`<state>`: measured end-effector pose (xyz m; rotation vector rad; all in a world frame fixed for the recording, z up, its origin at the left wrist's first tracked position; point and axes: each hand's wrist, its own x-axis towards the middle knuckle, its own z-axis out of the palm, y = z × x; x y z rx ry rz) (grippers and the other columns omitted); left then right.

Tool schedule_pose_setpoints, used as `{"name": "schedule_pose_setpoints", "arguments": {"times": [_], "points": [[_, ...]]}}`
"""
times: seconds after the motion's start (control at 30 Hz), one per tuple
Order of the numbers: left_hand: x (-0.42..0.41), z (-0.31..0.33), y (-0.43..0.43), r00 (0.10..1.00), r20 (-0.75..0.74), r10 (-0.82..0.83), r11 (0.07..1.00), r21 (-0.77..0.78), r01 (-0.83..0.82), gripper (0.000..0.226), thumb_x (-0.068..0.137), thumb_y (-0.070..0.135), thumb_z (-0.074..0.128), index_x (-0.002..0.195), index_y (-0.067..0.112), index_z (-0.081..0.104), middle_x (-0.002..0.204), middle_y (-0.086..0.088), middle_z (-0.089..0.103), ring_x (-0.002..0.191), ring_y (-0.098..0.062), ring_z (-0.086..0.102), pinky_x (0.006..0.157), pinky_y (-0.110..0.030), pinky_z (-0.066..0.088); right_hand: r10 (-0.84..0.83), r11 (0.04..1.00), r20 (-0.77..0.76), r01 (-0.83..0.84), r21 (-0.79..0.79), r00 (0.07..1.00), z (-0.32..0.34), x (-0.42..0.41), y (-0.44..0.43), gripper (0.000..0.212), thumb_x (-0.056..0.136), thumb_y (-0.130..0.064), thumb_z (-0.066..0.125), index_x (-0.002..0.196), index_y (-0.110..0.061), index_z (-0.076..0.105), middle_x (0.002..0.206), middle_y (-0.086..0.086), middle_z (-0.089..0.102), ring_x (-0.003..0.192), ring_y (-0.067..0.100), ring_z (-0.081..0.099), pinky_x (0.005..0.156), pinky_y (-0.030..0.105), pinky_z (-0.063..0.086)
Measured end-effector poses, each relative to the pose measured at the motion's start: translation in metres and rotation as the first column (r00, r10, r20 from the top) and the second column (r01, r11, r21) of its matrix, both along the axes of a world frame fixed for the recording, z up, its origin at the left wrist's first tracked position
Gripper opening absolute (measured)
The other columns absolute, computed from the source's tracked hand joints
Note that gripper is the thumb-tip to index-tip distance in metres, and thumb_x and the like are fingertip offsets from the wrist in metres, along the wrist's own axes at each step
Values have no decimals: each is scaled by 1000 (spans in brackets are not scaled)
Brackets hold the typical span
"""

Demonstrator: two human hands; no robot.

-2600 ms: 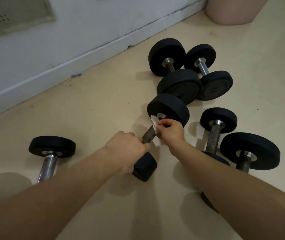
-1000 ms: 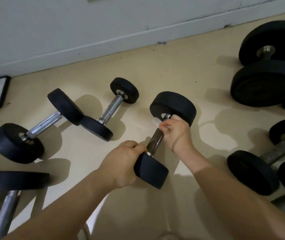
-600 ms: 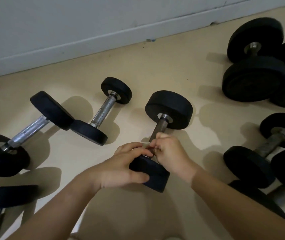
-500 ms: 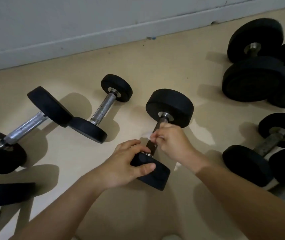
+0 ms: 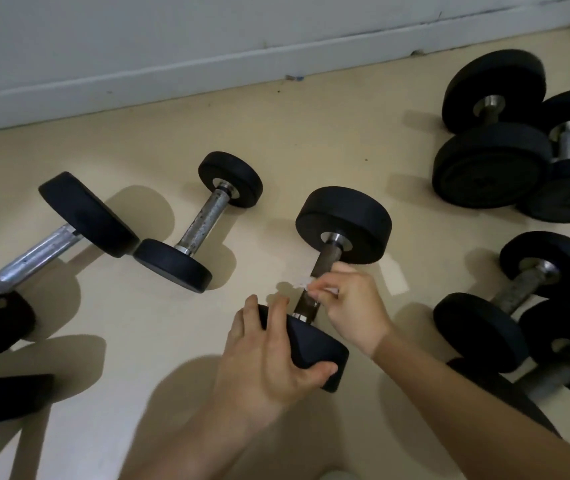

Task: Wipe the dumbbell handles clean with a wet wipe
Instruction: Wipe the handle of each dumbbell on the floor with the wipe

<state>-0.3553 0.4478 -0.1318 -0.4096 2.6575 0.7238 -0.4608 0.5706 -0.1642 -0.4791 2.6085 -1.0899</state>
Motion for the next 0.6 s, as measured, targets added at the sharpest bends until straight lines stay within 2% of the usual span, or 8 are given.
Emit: {"name": "schedule_pose_setpoints", "arguments": {"times": [0.07,0.17,0.2,0.3,0.37,0.43,0.47,0.6], "points": [[2,0,4,999,-37,-29,999,-22,28,101,65,74,59,144,34,10,153,-7,10,140,-26,13,112,-33,19,-20,999,-13,21,30,1000,-1,-15,7,6,82,-6,69,82,-8,75,81,-6,56,76,-1,59,74,7,42],[5,0,5,997,-52,-51,998,-25,50,99,66,74,58,143,35,9,153,-8,9,141,-26,10,114,-35,18,-219,975,-56,220,22,974,-2,-27,8,5,81,-9,71,78,-11,75,78,-5,55,78,11,60,75,19,47],[5,1,6,997,-52,-56,998,-33,54,99,66,74,57,143,35,7,153,-8,9,141,-26,10,114,-35,18,-195,981,-21,195,7,981,-1,-17,7,6,81,-8,71,77,-10,75,78,-5,56,77,7,60,74,17,48],[6,4,7,997,-54,-62,997,-44,59,100,67,75,55,143,35,4,153,-10,8,141,-27,11,113,-35,18,64,998,106,-63,-12,992,6,9,7,6,81,-7,70,82,-11,76,82,-2,60,71,-5,58,68,3,41],[5,5,7,996,-52,-73,996,-45,70,98,68,74,54,143,34,5,153,-11,9,141,-27,11,113,-35,18,-63,998,74,63,5,995,2,-15,11,6,83,-9,69,85,-9,75,80,-4,57,67,-7,55,65,2,39],[5,6,8,995,-43,-91,994,-69,88,96,70,74,53,143,32,5,153,-12,8,140,-28,12,113,-35,18,-221,975,-2,221,1,975,1,-27,10,6,83,-10,69,82,-7,75,78,-3,56,69,1,56,69,12,45],[5,7,9,994,-38,-99,991,-89,95,96,71,74,52,143,31,4,153,-13,7,140,-29,11,113,-35,18,-220,976,1,220,-4,976,1,-21,8,6,83,-10,69,80,-9,75,80,-3,57,73,5,58,73,17,48],[6,11,19,992,-21,-121,984,-137,117,98,71,75,50,144,30,0,154,-15,4,141,-32,10,114,-37,18,62,998,119,-60,-23,991,7,14,14,11,82,-3,68,81,-11,76,87,1,64,79,9,62,74,13,47]]}}
